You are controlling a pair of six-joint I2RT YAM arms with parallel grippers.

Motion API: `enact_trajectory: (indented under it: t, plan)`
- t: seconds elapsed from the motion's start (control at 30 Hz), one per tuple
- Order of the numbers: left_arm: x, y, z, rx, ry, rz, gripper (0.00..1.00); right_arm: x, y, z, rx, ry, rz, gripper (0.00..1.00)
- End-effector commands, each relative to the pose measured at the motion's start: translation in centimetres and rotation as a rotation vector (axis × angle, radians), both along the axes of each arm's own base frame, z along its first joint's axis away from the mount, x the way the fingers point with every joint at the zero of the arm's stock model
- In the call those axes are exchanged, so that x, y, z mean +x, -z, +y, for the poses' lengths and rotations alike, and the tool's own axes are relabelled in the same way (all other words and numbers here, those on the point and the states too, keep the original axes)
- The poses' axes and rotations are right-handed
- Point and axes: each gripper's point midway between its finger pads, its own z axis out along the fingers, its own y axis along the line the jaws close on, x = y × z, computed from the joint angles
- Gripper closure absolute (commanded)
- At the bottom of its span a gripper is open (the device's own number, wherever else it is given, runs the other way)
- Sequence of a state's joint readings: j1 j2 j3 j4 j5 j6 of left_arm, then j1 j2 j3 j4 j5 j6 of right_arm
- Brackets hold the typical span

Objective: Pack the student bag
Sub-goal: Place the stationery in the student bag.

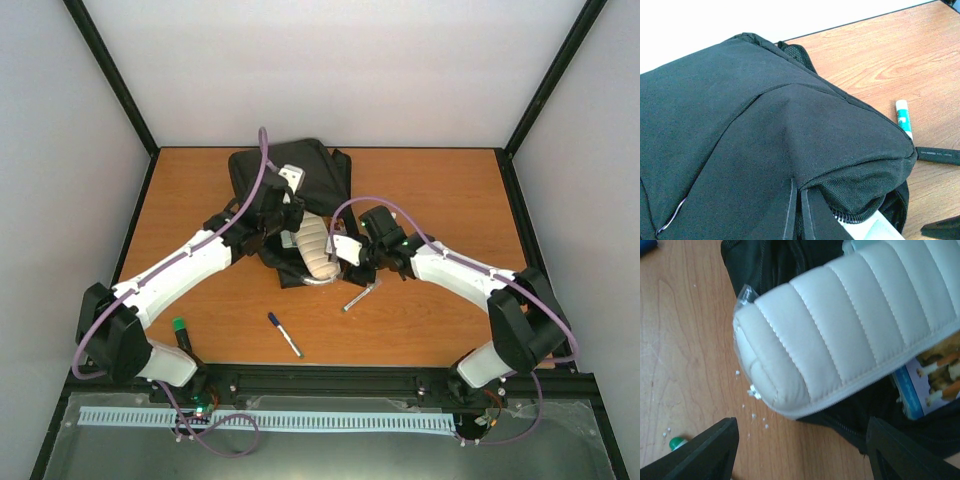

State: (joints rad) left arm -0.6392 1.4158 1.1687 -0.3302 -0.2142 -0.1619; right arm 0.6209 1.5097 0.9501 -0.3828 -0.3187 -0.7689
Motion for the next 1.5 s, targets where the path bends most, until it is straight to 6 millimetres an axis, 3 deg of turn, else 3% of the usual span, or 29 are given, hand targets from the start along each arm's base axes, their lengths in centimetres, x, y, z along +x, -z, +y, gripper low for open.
enact_trajectory:
  t: [0.0, 0.23, 0.33, 0.5, 0.6, 0.8, 1.1, 1.47]
  plan:
    - [1.2, -5.8, -0.9, -0.121, -0.004, -0.115, 0.99, 0.0, 0.5, 1.8, -0.018, -0.057, -0.080, 0.27]
    - [1.4, -6.3, -1.1, -0.125, 0.003, -0.117, 0.99, 0.6, 1.5, 3.6, -0.050, -0.068, -0.157, 0.31]
    - [1.4, -6.4, -1.2, -0.123, 0.007, -0.120, 0.99, 1.4, 1.1, 4.3, -0.032, -0.060, -0.204, 0.45]
    - [1.5, -6.3, -1.1, -0.113, 0.006, -0.117, 0.99, 2.5, 0.5, 5.5, -0.019, -0.080, -0.269, 0.79]
    - [1.4, -6.2, -1.0, -0.112, 0.005, -0.117, 0.99, 2.9, 0.5, 6.1, -0.028, -0.110, -0.302, 0.89]
    - [1.4, -6.4, -1.1, -0.112, 0.012, -0.124, 0.99, 4.6, -0.8, 6.9, -0.033, -0.124, -0.424, 0.97]
    - [1.3, -6.3, -1.5, -0.106, 0.041, -0.123, 0.99, 6.5, -2.8, 7.3, -0.038, -0.118, -0.585, 0.97]
    - [0.9, -5.8, -2.2, -0.122, 0.087, -0.103, 0.99, 10.4, -2.3, 7.3, -0.053, 0.017, -0.740, 0.97]
